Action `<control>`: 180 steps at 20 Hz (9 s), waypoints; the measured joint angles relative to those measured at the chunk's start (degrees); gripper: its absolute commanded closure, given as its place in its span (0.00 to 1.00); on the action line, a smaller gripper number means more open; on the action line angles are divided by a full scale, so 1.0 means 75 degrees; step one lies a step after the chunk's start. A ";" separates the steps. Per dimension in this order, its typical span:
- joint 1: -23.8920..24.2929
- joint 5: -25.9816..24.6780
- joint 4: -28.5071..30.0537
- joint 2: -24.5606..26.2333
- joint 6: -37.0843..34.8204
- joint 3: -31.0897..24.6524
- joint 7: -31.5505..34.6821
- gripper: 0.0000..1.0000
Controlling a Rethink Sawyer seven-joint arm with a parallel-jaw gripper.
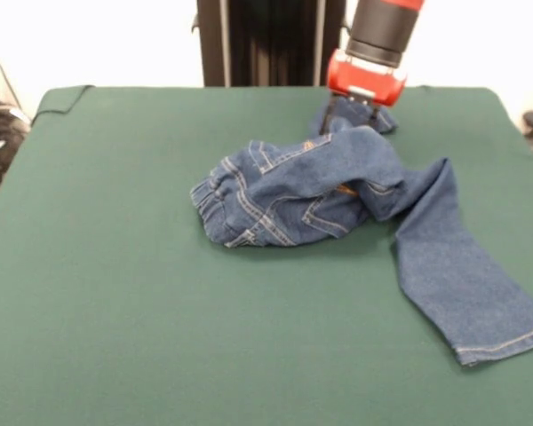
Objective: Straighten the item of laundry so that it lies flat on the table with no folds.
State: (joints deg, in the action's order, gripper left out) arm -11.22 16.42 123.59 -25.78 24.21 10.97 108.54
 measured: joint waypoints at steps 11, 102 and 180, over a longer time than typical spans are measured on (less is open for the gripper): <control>0.0582 -0.0067 -0.0057 -0.0339 0.0003 -0.0181 0.0072 0.00; 0.3995 -0.2070 -0.1221 -0.1818 -0.2903 -0.2132 0.0154 0.00; -0.0583 0.4052 -0.2850 0.0277 -0.4714 0.1663 0.3073 0.00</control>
State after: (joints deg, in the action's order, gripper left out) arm -15.59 46.81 102.22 -23.71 -11.15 23.44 131.59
